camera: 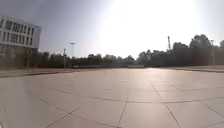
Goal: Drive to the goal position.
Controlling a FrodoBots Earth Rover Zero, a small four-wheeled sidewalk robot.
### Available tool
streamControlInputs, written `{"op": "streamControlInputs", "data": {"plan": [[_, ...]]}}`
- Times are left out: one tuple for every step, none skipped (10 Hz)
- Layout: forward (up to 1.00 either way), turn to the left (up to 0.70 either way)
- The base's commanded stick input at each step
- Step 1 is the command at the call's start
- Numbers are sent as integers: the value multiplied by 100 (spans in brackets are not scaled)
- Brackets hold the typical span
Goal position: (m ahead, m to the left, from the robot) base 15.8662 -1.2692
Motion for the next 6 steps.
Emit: {"op": "streamControlInputs", "data": {"plan": [[7, 0], [7, 0], [7, 0], [7, 0], [7, 0], [7, 0]]}}
